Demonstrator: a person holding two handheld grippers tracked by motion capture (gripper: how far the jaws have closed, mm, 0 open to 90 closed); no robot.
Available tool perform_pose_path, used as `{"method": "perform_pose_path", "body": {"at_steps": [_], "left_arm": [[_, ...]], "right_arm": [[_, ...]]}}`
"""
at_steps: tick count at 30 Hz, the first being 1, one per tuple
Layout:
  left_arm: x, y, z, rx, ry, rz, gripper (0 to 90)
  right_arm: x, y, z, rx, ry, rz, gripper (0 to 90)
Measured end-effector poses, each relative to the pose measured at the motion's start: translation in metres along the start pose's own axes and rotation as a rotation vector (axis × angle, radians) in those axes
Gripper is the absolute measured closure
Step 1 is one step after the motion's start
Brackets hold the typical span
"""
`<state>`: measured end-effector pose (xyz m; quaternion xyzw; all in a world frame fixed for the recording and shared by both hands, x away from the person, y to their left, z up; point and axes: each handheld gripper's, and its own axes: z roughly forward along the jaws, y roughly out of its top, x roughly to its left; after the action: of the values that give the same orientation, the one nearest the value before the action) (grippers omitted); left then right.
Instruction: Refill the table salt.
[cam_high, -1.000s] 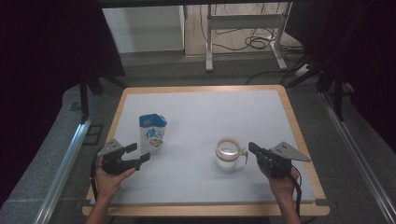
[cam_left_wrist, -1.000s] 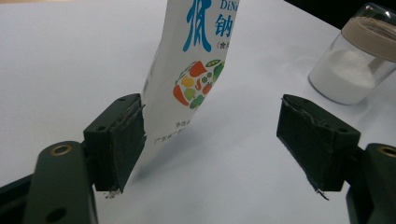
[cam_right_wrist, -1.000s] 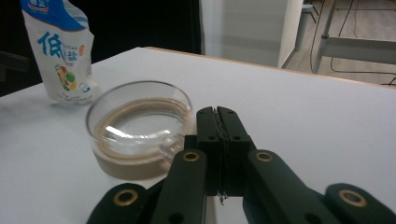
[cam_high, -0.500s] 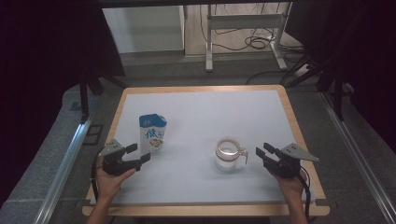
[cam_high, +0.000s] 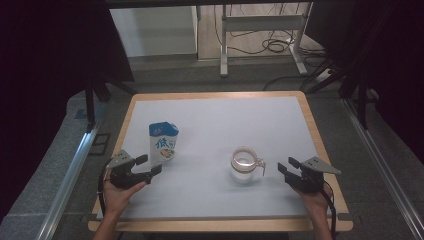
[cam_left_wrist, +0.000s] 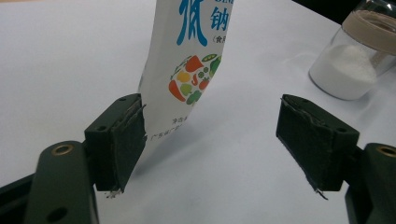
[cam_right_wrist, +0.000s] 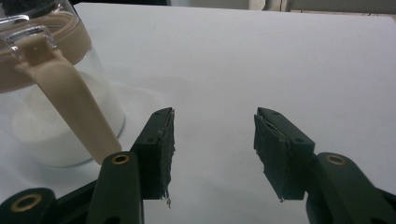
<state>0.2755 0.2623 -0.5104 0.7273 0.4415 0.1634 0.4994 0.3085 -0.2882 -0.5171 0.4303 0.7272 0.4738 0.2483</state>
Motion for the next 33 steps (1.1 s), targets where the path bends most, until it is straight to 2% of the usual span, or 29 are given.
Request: {"method": "perform_pose_path", "body": {"at_steps": [11,33], "left_arm": [[-0.0002,0.0009,-0.0052,-0.013,0.005,0.003,24.5],[-0.0007,-0.0007,-0.0045,-0.009,-0.007,0.008,24.9]], "right_arm": [[0.0006,0.0018,-0.0017,-0.011,-0.002,-0.001,47.0],[0.0009,-0.0013,0.0011,0.007,-0.006,0.0,45.4]]}}
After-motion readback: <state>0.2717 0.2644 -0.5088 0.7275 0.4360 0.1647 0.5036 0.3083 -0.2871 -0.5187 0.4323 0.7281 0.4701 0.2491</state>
